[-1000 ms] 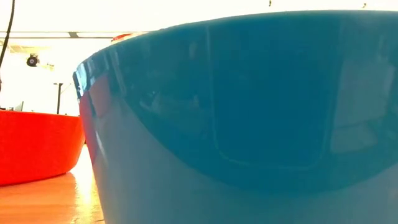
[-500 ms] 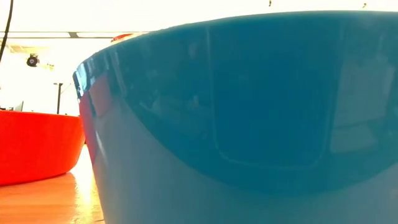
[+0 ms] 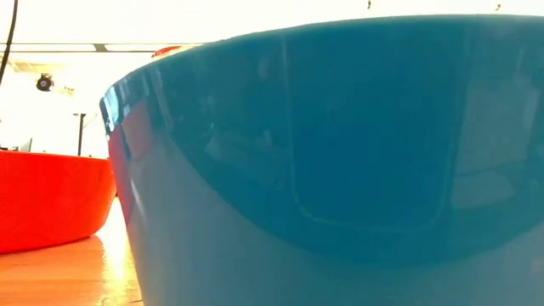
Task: Pick & Place Mini bowls
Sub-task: Stack the right orange bowl on the orange bowl on the shelf
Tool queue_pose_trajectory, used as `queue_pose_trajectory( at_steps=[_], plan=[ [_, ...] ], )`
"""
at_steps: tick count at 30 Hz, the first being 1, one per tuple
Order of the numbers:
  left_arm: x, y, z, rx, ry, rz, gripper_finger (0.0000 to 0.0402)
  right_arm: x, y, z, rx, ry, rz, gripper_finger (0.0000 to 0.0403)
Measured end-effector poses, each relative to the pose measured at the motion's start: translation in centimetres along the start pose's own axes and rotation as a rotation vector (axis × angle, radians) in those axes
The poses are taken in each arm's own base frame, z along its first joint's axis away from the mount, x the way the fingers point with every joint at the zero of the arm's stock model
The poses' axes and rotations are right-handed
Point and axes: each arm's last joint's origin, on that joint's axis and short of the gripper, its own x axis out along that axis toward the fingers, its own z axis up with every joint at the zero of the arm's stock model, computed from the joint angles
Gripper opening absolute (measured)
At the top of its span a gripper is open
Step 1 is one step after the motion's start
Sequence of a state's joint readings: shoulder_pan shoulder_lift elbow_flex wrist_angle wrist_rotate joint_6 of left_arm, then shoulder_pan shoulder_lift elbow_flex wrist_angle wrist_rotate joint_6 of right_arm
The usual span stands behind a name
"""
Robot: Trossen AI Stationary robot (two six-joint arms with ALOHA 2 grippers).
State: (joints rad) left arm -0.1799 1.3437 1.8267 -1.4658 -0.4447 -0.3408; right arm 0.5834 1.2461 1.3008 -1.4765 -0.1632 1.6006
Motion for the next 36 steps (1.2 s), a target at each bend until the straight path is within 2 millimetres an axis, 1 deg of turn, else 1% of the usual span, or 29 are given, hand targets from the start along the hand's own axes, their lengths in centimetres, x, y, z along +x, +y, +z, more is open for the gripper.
queue_pose_trajectory(
  at_steps=[2, 8, 11, 14, 16, 22, 27, 36],
  plan=[
    [0.0, 0.0, 0.0, 0.002, -0.001, 0.000, 0.0000, 1.4, 0.3, -0.5, 0.041, 0.022, 0.009, 0.0192],
    [0.0, 0.0, 0.1, 0.020, -0.009, -0.004, 0.0000, 5.9, 1.5, -1.9, 0.131, 0.077, 0.113, 0.0192],
    [-0.1, 0.0, 0.1, 0.025, -0.017, -0.007, 0.0000, 8.1, 2.0, -2.5, 0.151, 0.105, 0.150, 0.0192],
    [-0.1, -0.1, 0.2, 0.040, -0.024, -0.025, 0.0000, 9.8, 2.6, -3.1, 0.169, 0.144, 0.192, 0.0192],
    [-0.1, -0.2, 0.4, 0.052, -0.037, -0.049, 0.0000, 10.9, 2.7, -3.4, 0.187, 0.151, 0.179, 0.0192],
    [-0.1, -0.3, 0.6, 0.069, -0.055, -0.079, 0.0000, 13.3, 3.3, -4.1, 0.206, 0.162, 0.095, 0.0192],
    [-0.1, -0.3, 0.6, 0.070, -0.053, -0.085, 0.0000, 15.0, 4.8, -4.6, 0.216, 0.186, 0.078, 0.0192],
    [-0.1, -0.4, 0.6, 0.072, -0.051, -0.094, 0.0000, 18.7, 6.7, -4.8, 0.177, 0.142, -0.027, 0.0192]
  ],
)
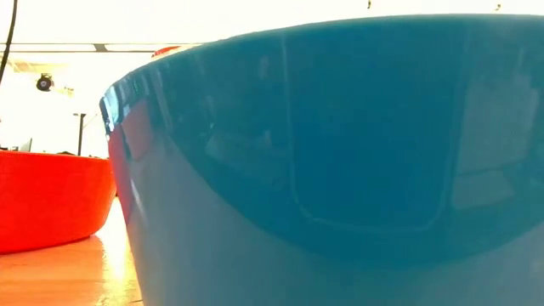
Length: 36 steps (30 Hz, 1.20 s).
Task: Pick & Place Mini bowls
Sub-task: Stack the right orange bowl on the orange bowl on the shelf
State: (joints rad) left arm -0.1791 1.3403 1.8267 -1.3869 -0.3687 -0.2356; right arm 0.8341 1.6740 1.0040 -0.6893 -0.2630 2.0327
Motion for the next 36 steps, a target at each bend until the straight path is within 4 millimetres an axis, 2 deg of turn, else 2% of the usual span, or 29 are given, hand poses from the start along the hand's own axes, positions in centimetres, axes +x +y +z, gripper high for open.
queue_pose_trajectory(
  at_steps=[7, 15, 21, 29, 36],
  plan=[
    [0.0, 0.0, 0.0, 0.002, 0.003, -0.013, 0.0000, 0.9, 0.9, -0.2, -0.018, -0.011, -0.018, 0.0191],
    [0.0, 0.0, 0.0, 0.003, 0.003, -0.013, 0.0000, 1.2, 0.6, 0.1, -0.010, -0.028, -0.031, 0.0171],
    [0.0, 0.0, 0.0, 0.002, 0.003, -0.012, 0.0000, 1.3, 0.3, 0.3, -0.006, -0.032, -0.040, 0.0122],
    [0.0, 0.0, 0.0, 0.021, 0.003, -0.012, 0.0000, 1.4, 0.2, 0.3, -0.003, -0.026, -0.054, 0.0024],
    [0.0, 0.0, 0.0, 0.026, 0.003, -0.012, 0.0000, 0.3, -0.3, 0.2, -0.016, -0.028, -0.070, 0.0010]
  ],
)
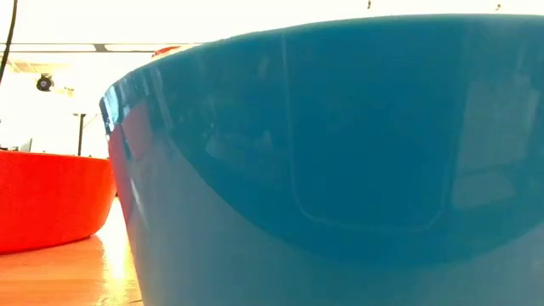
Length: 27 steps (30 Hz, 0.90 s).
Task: Pick & Place Mini bowls
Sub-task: Stack the right orange bowl on the orange bowl on the shelf
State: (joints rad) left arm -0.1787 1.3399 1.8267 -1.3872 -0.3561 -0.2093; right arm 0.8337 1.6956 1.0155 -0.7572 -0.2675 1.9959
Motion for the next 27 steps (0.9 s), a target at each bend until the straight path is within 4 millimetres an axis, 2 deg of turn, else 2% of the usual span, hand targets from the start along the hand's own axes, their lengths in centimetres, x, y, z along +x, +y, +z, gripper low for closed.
queue_pose_trajectory(
  at_steps=[8, 13, 21, 27],
  plan=[
    [0.0, 0.0, 0.0, 0.001, -0.001, 0.000, 0.0000, -4.6, -2.7, -0.1, 0.009, -0.043, -0.076, 0.0008],
    [0.0, 0.0, 0.0, 0.000, -0.004, -0.001, 0.0000, -7.4, -4.1, -0.2, -0.013, -0.063, -0.059, 0.0008],
    [0.0, 0.0, 0.0, 0.000, -0.004, -0.001, 0.0000, -12.4, -4.6, -0.2, -0.056, -0.170, 0.037, 0.0008],
    [0.0, 0.0, 0.0, 0.001, -0.004, -0.001, 0.0000, -16.2, -5.0, -0.1, -0.086, -0.271, 0.024, 0.0008]
  ],
)
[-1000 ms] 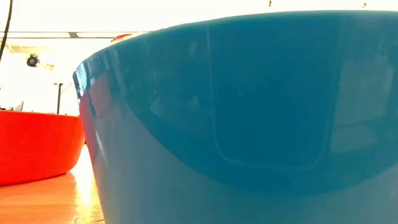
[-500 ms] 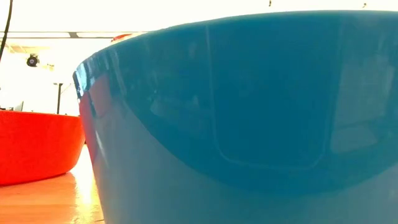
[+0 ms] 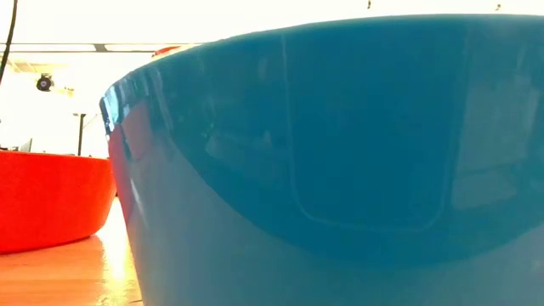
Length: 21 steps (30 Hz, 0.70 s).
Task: Pick & Place Mini bowls
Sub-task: Stack the right orange bowl on the orange bowl on the shelf
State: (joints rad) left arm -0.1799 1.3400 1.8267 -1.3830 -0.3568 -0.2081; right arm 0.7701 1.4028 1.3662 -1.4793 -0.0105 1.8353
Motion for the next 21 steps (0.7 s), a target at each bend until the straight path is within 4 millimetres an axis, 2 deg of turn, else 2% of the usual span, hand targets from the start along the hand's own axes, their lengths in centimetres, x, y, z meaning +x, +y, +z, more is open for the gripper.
queue_pose_trajectory(
  at_steps=[4, 9, 15, 21],
  plan=[
    [0.0, 0.0, 0.0, 0.000, 0.000, 0.000, 0.0000, -1.8, 0.1, 0.6, -0.059, -0.026, -0.018, 0.0008],
    [0.0, 0.0, 0.0, 0.001, 0.000, 0.000, 0.0000, -4.1, 0.6, 1.6, -0.168, -0.120, 0.088, 0.0008],
    [0.0, 0.0, 0.0, 0.009, 0.000, 0.000, 0.0000, -6.5, 1.1, 4.3, -0.304, -0.245, 0.151, 0.0008],
    [0.0, 0.0, 0.0, 0.009, 0.000, 0.000, 0.0000, -7.9, 1.0, 7.6, -0.443, -0.322, 0.144, 0.0008]
  ],
)
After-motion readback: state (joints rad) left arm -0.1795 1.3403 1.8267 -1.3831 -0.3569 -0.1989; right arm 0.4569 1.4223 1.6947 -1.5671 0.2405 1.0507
